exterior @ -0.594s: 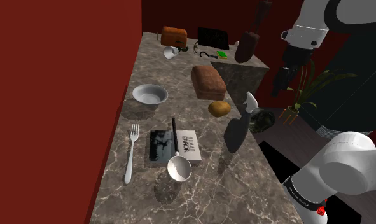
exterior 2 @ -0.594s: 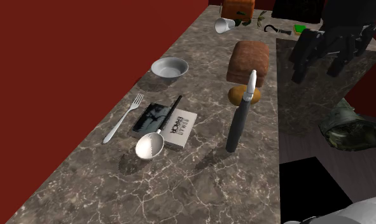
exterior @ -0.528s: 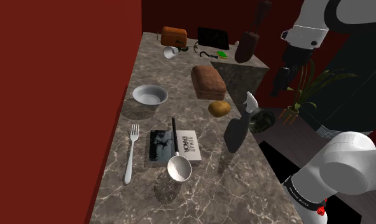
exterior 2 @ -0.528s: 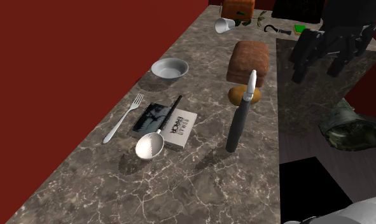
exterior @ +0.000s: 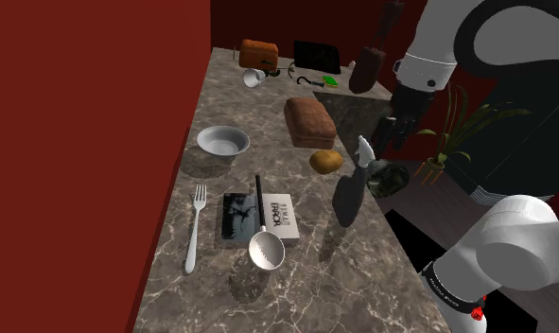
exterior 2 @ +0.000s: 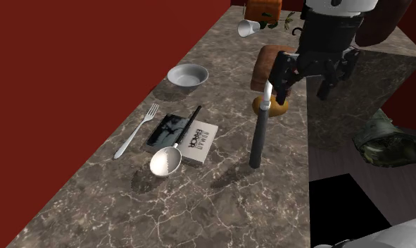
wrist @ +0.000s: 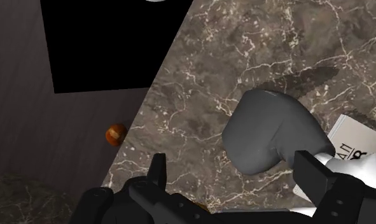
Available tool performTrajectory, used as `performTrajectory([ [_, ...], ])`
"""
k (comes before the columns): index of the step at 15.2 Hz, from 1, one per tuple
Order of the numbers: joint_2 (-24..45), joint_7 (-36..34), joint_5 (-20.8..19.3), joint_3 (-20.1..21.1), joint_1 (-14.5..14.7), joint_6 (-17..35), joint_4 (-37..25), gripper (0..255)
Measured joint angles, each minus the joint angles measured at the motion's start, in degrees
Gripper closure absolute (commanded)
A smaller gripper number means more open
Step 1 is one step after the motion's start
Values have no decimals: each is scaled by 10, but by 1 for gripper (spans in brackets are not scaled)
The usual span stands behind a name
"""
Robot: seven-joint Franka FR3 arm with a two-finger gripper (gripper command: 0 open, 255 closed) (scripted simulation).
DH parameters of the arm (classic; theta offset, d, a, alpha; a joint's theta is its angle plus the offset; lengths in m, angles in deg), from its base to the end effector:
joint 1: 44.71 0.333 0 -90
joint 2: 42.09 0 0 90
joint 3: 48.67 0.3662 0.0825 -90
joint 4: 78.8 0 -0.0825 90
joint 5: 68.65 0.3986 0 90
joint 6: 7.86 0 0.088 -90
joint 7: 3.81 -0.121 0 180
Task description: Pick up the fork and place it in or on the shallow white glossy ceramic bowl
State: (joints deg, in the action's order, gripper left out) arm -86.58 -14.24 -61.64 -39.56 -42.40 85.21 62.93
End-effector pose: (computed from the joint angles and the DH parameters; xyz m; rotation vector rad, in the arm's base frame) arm 0.2792 0.0826 0.5527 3.1359 -0.0683 -0.1238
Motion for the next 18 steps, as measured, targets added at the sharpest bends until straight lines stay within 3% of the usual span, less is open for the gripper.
performTrajectory([
  [9, 110, -170, 62, 127, 7, 124, -20, 0],
  [14, 205, -270, 58, 197, -7, 191, -66, 0],
  [18, 290, -363, 28, 253, -21, 235, -116, 0],
])
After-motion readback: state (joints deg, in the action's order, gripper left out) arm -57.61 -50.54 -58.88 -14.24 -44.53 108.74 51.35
